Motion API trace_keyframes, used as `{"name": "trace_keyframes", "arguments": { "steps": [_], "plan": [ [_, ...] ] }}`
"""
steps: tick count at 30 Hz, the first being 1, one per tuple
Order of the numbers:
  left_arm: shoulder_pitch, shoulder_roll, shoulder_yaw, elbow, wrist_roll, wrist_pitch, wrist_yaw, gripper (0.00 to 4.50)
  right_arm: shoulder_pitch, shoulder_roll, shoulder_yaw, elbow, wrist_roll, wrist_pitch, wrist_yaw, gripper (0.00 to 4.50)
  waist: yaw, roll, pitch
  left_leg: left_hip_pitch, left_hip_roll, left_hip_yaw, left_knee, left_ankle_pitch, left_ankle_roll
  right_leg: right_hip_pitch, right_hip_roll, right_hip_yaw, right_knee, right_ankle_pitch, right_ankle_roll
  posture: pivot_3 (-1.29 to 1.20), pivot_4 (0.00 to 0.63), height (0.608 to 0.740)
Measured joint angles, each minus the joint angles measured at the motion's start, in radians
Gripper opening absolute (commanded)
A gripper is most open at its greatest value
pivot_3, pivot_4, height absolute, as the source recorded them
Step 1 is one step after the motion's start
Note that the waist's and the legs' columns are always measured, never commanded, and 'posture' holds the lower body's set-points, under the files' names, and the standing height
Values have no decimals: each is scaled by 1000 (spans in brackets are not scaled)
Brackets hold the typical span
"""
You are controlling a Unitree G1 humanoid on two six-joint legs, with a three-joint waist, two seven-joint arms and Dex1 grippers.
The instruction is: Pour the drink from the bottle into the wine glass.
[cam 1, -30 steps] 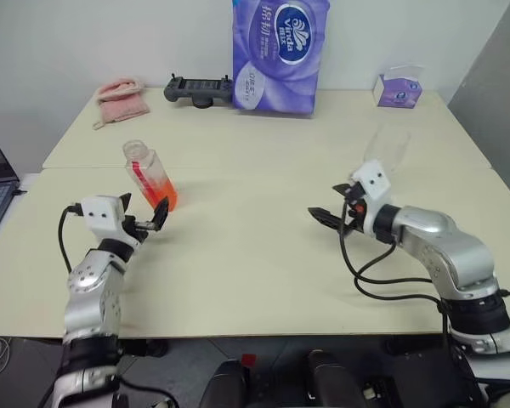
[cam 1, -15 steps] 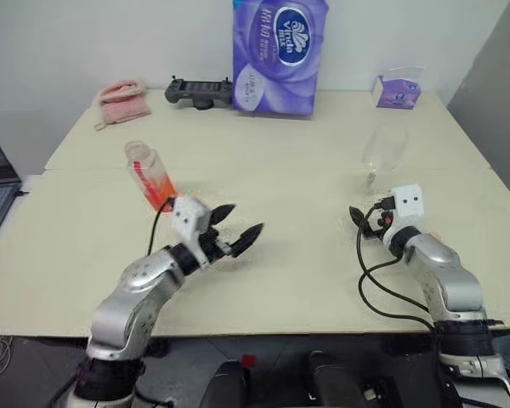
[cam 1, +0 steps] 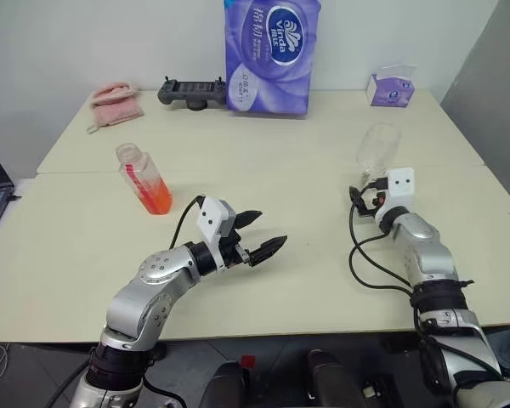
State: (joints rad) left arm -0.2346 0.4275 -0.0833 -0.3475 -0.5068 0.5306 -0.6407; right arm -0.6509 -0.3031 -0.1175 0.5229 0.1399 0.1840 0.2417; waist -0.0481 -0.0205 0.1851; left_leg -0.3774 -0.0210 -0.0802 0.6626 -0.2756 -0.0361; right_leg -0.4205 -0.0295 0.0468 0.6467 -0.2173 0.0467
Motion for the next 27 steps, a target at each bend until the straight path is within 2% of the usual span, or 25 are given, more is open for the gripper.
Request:
{"name": "trace_keyframes", "arguments": {
  "steps": [3, 12, 14, 19, 27],
  "plan": [
    [-4, -2, 1, 0, 4, 0, 1, 4500, -34, 6, -6, 65, -4, -46, -16, 3884, 0, 0, 0, 0, 0, 0, 0, 0, 0, 0, 0, 0, 0, 0, 0, 0, 150, 740],
    [-10, -3, 11, 5, 10, 0, 8, 4500, -47, 31, -3, 131, -21, -100, -34, 618, 0, 0, 0, 0, 0, 0, 0, 0, 0, 0, 0, 0, 0, 0, 0, 0, 150, 740],
    [-10, -2, 18, 5, 10, 0, 11, 4500, -47, 32, 2, 128, -28, -103, -29, 106, 0, 0, 0, 0, 0, 0, 0, 0, 0, 0, -1, 0, 0, 0, 0, 0, 150, 740],
    [13, 17, 60, 3, 6, 2, 11, 4500, -22, 28, 42, 46, -40, -75, 33, 112, -1, 1, 0, 0, 0, 0, 0, 0, 0, -1, 0, 0, 1, 0, 0, 0, 150, 740],
    [129, 95, 191, -91, -48, 35, 10, 4500, 14, 82, 158, -256, 10, 49, 221, 112, -7, 1, 1, 0, 1, -2, -1, 0, 0, -1, 0, -1, 1, 0, 0, 0, 150, 740]
  ]
}}
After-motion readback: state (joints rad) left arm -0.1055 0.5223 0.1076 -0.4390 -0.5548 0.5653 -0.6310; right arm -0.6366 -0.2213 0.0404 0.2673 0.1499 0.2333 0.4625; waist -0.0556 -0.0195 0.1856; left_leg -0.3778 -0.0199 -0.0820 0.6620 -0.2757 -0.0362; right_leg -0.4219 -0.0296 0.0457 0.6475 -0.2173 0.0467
